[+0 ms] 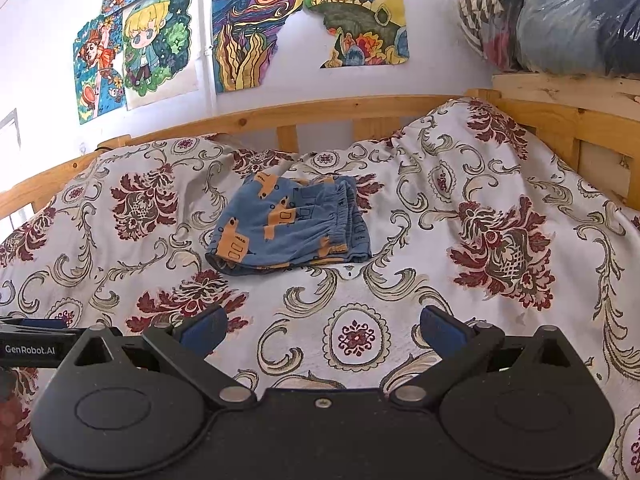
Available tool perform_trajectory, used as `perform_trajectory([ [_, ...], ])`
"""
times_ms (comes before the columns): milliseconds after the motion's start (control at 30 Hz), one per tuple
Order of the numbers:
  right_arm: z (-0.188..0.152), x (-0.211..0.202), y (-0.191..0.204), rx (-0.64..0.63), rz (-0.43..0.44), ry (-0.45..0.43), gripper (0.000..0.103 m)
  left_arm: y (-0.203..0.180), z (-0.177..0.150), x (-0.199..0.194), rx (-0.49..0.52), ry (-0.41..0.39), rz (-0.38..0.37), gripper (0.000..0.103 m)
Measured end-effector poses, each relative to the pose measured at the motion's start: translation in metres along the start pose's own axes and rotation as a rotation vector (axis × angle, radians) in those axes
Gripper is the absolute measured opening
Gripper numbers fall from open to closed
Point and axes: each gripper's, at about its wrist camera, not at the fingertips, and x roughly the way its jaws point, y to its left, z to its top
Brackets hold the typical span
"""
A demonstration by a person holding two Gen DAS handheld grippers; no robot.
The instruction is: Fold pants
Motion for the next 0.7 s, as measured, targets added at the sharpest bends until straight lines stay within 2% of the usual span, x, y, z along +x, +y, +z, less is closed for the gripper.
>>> perform_trajectory([
  [700,0.0027,0.0000,0.0018,-0.013,0.013,0.005,0.102,-0.0045,-0.0017,-0.0022,0.043,-0.006,-0.001,0.103],
])
